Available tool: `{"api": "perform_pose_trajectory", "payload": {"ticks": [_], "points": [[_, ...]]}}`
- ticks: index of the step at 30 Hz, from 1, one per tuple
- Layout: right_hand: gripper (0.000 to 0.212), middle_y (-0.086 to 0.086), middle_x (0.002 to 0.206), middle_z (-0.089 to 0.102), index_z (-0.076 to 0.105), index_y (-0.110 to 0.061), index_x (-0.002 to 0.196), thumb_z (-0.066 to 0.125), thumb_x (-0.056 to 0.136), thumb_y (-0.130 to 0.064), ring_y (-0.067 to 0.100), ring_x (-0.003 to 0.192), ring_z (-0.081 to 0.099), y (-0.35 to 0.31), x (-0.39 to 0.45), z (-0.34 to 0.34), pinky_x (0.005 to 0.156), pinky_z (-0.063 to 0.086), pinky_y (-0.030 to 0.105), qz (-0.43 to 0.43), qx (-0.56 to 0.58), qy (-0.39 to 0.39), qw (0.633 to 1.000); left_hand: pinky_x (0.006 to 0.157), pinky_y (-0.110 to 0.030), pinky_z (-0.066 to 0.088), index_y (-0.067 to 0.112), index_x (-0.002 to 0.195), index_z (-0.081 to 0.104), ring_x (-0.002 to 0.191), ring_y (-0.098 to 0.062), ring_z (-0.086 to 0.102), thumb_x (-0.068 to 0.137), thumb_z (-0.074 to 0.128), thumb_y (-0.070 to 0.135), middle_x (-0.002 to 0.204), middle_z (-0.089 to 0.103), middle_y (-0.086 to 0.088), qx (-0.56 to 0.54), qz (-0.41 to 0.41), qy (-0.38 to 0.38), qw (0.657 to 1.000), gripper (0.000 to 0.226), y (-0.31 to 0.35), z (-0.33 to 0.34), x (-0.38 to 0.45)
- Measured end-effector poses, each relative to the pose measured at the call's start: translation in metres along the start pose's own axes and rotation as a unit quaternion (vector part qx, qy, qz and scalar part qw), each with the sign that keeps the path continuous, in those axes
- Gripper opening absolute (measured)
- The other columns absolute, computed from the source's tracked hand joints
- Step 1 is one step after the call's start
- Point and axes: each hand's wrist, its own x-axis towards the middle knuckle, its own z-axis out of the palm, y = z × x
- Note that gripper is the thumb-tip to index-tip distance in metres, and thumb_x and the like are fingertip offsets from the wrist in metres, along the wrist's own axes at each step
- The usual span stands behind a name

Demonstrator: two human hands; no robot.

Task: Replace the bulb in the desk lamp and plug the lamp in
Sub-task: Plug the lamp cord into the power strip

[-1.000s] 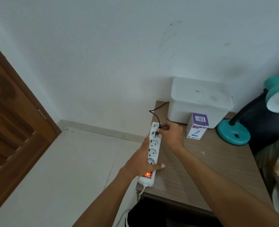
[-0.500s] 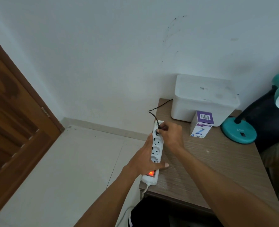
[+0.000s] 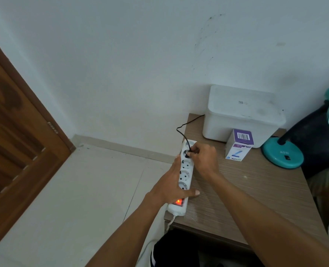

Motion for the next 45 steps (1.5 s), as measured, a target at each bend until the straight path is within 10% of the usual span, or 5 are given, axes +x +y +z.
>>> {"api": "perform_pose_trajectory", "payload": {"ticks": [14, 19, 23, 32, 45], "points": [[0.027, 0.000, 0.104, 0.072, 0.071, -0.017, 0.114, 0.070, 0.088, -0.025, 0.011, 0.090, 0.066, 0.000, -0.012, -0.017, 0.079, 0.055, 0.031, 0.001, -0.019, -0.103, 0.994, 0.107, -0.039, 0.051, 0.036, 0.159, 0.003, 0.129, -0.011, 0.056, 0.066, 0.083, 0.069, 0.148, 0.048, 0.007, 0.067, -0.056, 0.001, 0.996, 0.128, 0.008, -0.005, -0.003], [0.037, 0.001, 0.123, 0.067, 0.059, -0.021, 0.131, 0.059, 0.095, -0.032, 0.013, 0.107, 0.062, 0.031, -0.056, -0.053, 0.089, 0.051, 0.029, 0.008, -0.090, -0.067, 0.994, 0.124, -0.041, 0.022, 0.014, 0.160, -0.017, 0.158, -0.024, 0.002, 0.083, 0.070, 0.066, 0.171, -0.012, -0.006, 0.223, -0.028, 0.006, 0.974, 0.128, 0.028, -0.005, -0.012], [0.038, 0.000, 0.125, 0.065, 0.058, -0.024, 0.132, 0.058, 0.095, -0.033, 0.016, 0.113, 0.060, 0.066, -0.085, -0.087, 0.098, 0.049, 0.036, 0.058, -0.147, -0.064, 0.985, 0.125, -0.039, 0.014, 0.019, 0.162, -0.012, 0.157, -0.024, -0.014, 0.095, 0.063, 0.046, 0.168, -0.021, -0.005, 0.329, 0.049, 0.048, 0.942, 0.104, 0.058, 0.013, -0.017], [0.051, 0.016, 0.142, 0.052, 0.046, -0.005, 0.142, 0.051, 0.099, -0.031, 0.030, 0.129, 0.049, 0.161, -0.112, -0.160, 0.110, 0.036, 0.036, 0.111, -0.189, 0.023, 0.975, 0.129, -0.043, 0.007, 0.018, 0.163, 0.014, 0.159, -0.022, 0.001, 0.106, 0.036, 0.052, 0.171, 0.007, -0.006, 0.324, 0.121, -0.041, 0.937, 0.070, 0.121, 0.114, 0.024], [0.064, 0.024, 0.154, 0.032, 0.030, 0.002, 0.150, 0.018, 0.099, -0.036, 0.035, 0.146, 0.027, 0.241, -0.026, -0.204, 0.119, 0.026, 0.047, 0.015, -0.244, 0.025, 0.969, 0.124, -0.037, -0.006, 0.017, 0.163, 0.000, 0.155, -0.017, -0.013, 0.108, 0.021, 0.054, 0.170, -0.010, -0.007, 0.298, 0.149, -0.066, 0.940, 0.070, 0.153, 0.206, 0.158]]}}
